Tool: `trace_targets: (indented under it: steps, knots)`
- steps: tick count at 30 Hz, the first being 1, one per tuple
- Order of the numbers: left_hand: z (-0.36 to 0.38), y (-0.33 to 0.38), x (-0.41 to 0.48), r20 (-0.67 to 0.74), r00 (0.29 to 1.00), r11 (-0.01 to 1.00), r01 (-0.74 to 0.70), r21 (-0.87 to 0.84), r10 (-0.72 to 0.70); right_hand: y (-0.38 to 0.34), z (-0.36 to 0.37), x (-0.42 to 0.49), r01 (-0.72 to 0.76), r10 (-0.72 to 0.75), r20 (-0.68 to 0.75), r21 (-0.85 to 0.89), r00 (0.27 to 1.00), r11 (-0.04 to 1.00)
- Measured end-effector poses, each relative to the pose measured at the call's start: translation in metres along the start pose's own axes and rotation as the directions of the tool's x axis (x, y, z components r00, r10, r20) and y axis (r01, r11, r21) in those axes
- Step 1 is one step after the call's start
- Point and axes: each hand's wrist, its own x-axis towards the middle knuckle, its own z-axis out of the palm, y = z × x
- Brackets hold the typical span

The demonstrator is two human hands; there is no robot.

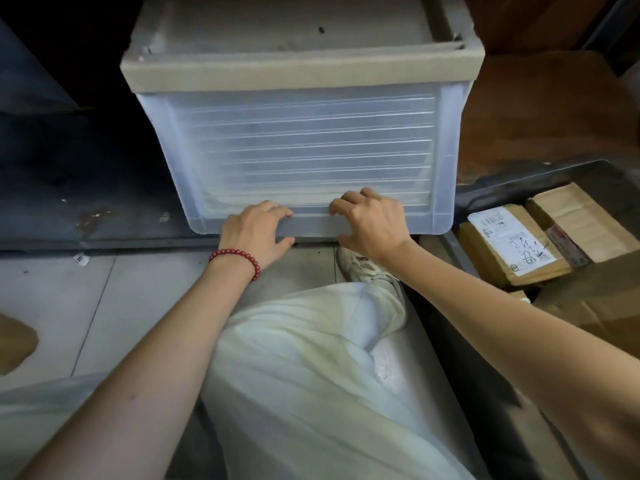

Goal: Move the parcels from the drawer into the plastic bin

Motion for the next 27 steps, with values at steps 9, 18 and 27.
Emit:
trace_targets:
  steps: [9, 18, 27]
  knots:
    - [0.016, -0.045, 0.018, 0.108, 0.993, 0.988, 0.037, 0.152, -0.054, -0.004, 0.025, 0.060, -0.210, 0.228, -0.120, 0.149, 0.966, 0.966]
    - [0.032, -0.048, 0.032, 0.036, 0.996, 0.992, 0.078, 0.102, -0.082, 0.004, 0.046, 0.039, -0.182, 0.200, -0.117, 0.152, 0.973, 0.972]
    - [0.026, -0.033, 0.033, 0.100, 0.984, 0.984, 0.134, 0.114, -0.146, -0.001, 0.041, 0.013, -0.132, 0.114, 0.231, 0.063, 0.966, 0.989]
